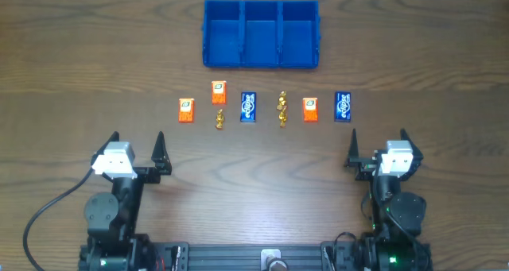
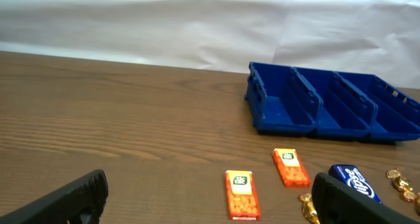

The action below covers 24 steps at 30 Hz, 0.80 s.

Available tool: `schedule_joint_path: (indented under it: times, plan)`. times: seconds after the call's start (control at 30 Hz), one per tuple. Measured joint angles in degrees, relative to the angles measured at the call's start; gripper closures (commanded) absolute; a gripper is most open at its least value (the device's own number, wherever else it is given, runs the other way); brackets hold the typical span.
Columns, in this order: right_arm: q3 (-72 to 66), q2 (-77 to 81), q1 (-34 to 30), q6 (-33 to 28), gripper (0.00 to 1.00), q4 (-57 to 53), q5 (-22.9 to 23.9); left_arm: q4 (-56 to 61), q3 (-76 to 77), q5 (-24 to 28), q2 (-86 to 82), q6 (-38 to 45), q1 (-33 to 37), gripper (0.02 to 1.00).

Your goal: Sort Candies Into Trays

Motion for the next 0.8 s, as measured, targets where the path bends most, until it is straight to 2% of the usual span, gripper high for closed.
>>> schedule_joint_path:
  times: [0.17, 0.33, 0.6, 0.7, 0.8]
  plan:
    - [0.0, 0.0, 0.0, 0.0, 0.001, 0.0, 0.0, 0.0, 0.0, -0.4, 0.0, 0.5, 0.0, 0.02]
    - [0.0, 0.0, 0.0, 0.0, 0.001, 0.0, 0.0, -0.2, 0.0, -3.6, 0.0, 3.0, -0.1, 0.02]
    - [0.0, 0.0, 0.0, 0.0, 0.001, 0.0, 0.0, -0.7, 0.5, -3.8, 1.0, 2.4, -0.6, 0.023]
    - [0.0, 0.0, 0.0, 0.0, 0.001, 0.0, -0.1, -3.8, 4.6, -3.8, 8.7, 1.7, -1.1, 0.018]
    - [0.0, 0.0, 0.0, 0.0, 0.001, 0.0, -0.2, -7.7, 15.8, -3.5, 22.7, 1.1, -2.3, 0.018]
